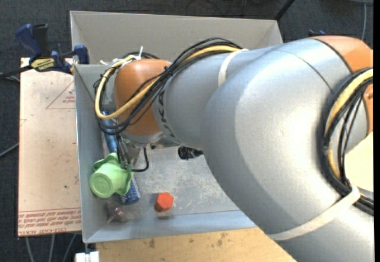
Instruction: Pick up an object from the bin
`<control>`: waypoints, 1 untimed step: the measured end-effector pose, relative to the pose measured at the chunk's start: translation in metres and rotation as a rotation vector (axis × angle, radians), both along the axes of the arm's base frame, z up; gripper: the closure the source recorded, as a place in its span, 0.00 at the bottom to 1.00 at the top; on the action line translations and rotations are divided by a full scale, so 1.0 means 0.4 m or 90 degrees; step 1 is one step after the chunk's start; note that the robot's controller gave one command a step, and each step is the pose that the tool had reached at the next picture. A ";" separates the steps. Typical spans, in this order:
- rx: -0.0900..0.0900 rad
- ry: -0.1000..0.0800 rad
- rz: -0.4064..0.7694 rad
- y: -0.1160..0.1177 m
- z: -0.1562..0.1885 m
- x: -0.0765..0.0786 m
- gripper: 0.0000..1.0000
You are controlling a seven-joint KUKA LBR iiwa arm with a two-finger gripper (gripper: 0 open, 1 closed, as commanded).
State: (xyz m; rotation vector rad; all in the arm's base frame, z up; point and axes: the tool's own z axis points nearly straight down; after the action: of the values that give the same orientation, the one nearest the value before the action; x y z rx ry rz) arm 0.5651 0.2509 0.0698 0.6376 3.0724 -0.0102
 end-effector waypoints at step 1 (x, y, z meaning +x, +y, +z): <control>0.000 0.000 0.000 0.000 0.000 0.000 0.00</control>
Offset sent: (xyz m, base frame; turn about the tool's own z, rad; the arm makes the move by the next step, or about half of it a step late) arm 0.0000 0.0000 0.0000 0.0000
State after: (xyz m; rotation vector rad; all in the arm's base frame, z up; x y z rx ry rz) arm 0.5652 0.2510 0.0698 0.6366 3.0726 -0.0095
